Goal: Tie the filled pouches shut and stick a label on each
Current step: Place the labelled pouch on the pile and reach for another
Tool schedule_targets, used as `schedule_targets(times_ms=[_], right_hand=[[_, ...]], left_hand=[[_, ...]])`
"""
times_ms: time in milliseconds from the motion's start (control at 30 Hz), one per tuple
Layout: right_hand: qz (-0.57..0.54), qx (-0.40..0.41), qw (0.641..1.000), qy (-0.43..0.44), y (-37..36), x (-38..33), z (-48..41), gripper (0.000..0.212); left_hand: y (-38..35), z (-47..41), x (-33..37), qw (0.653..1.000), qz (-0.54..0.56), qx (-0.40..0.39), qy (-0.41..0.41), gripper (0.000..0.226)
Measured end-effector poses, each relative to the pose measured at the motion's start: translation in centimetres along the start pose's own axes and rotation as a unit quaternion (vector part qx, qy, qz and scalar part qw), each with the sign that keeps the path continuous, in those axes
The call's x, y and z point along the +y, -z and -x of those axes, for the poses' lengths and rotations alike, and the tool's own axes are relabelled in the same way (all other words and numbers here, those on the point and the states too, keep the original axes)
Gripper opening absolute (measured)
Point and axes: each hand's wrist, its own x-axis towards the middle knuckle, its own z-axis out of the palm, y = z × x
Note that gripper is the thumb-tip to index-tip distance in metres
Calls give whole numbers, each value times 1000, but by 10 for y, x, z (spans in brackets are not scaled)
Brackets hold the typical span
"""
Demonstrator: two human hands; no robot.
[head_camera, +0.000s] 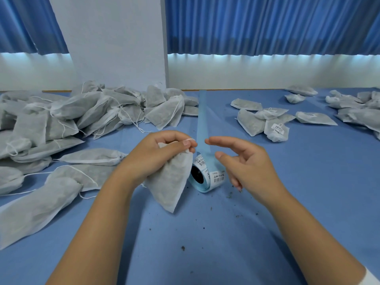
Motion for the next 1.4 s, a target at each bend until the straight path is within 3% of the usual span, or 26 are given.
schedule_targets(times_ms=[167, 300, 467, 633, 767, 900, 1033, 1133, 1233, 1400], right_hand=[[-68, -83, 994, -7, -6, -1, 3, 45], [-82, -111, 990, -32, -10, 1, 2, 33], [-85, -72, 993, -45, -9, 3, -2, 8], [-77, -1, 997, 4, -2, 2, -4, 14], [-56, 57, 995, 65, -5, 2, -3, 11], [-59, 113, 989, 74, -6, 2, -1, 11], [47, 106, 987, 110, -14, 7, 2, 15], [133, 60, 980, 139, -14, 12, 2, 9], [186, 24, 971, 151, -11, 16, 0, 9], [206, 53, 951, 224, -1, 12, -3, 8]], left_hand=[[-7, 8, 9, 998, -33, -51, -20, 13], [-12, 9, 12, 996, -51, -73, -29, 11], [-10, 8, 9, 997, -51, -52, -34, 6], [-8, 7, 7, 995, -83, -49, -5, 8], [-11, 8, 10, 996, -22, -82, 15, 7], [-18, 9, 14, 993, 92, -79, 0, 9], [-30, 6, 16, 980, 197, -40, -1, 22], [-30, 4, 12, 991, 129, 21, -16, 18], [-26, 3, 8, 997, -21, 67, -35, 17], [-21, 6, 7, 988, -149, 8, -32, 7]])
